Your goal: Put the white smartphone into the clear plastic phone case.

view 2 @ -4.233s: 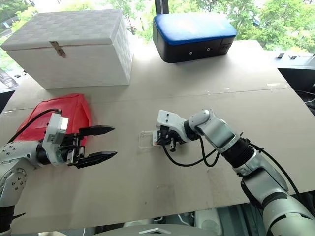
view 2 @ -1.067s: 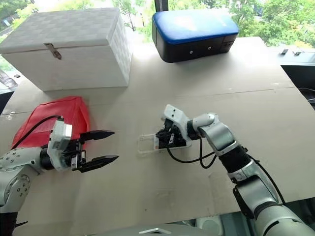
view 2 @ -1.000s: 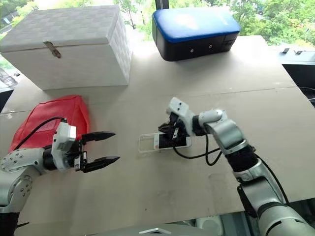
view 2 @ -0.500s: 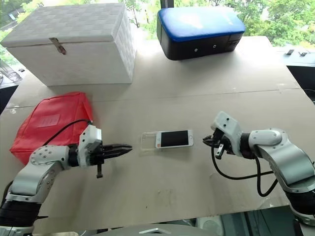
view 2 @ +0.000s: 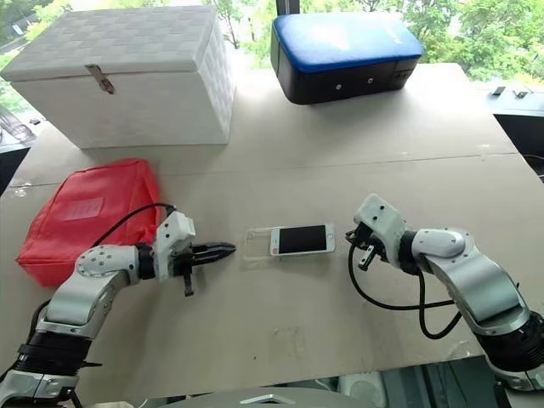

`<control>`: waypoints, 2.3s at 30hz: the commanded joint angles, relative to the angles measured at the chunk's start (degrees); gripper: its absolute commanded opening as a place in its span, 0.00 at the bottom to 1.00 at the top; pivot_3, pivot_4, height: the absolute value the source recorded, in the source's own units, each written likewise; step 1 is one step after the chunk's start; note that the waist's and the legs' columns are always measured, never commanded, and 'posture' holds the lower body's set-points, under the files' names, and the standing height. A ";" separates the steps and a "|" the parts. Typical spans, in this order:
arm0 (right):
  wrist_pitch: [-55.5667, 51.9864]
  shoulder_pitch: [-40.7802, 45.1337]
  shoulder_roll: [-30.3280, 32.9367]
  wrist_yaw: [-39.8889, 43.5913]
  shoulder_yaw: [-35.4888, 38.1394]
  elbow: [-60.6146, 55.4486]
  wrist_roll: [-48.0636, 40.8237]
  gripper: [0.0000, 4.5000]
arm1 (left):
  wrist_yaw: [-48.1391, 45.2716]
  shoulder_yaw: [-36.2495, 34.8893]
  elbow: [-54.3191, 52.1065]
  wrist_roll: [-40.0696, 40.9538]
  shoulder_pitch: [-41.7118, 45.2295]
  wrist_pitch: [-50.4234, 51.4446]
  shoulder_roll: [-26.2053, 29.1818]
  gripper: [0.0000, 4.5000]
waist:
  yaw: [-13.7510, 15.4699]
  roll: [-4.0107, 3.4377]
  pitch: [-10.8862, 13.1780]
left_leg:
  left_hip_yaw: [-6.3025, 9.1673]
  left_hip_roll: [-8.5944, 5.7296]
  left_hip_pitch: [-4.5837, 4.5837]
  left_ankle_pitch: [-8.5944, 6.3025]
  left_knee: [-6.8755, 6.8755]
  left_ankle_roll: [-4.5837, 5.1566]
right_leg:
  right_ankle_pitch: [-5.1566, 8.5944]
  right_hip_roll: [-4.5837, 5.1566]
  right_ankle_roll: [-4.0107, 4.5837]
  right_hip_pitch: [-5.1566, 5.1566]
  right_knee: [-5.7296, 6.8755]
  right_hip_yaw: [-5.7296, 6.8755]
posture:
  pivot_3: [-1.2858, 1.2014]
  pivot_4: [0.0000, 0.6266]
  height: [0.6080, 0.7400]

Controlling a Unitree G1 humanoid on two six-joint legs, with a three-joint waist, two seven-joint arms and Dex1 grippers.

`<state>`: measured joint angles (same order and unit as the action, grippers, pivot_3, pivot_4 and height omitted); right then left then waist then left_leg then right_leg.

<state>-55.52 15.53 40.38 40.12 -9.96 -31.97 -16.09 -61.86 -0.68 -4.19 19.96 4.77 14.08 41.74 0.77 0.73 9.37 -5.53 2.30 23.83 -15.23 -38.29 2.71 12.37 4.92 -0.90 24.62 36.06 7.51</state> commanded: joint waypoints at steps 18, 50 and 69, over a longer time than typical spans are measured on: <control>0.53 11.42 -4.39 2.30 -12.78 4.65 0.41 0.00 | 9.50 2.38 -7.80 -2.08 -4.58 1.67 -5.39 0.01 | 0.07 0.10 -0.08 | 0.04 -0.04 -0.13 0.00 -0.35 0.01 | -0.02 0.08 0.05 -0.02 0.63 -0.05 | 0.52 0.24 1.00; 0.47 10.05 -9.47 4.69 3.08 8.49 -9.72 0.00 | 13.22 -6.92 -14.54 14.56 -0.53 15.16 -8.84 0.01 | -0.18 0.20 -0.14 | 0.15 0.05 -0.14 0.01 -0.63 0.01 | -0.09 0.01 0.16 -0.10 0.81 -0.22 | 0.52 0.24 1.00; 1.90 20.09 -13.03 8.47 -17.81 31.91 1.56 0.00 | 16.17 4.08 -9.62 3.03 0.66 14.22 -10.24 0.01 | -0.29 0.28 -0.47 | 0.04 0.05 -0.54 0.00 -0.84 0.03 | -0.07 -0.06 0.13 -0.48 0.91 -0.17 | 0.52 0.24 1.00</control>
<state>-51.19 37.15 26.77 47.42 -22.87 -3.68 -16.64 -45.31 2.92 -13.72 23.60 5.83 29.21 31.15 0.49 1.01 8.90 -5.50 2.36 23.10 -15.28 -39.09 2.81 12.37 4.87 -0.88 23.97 36.96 7.33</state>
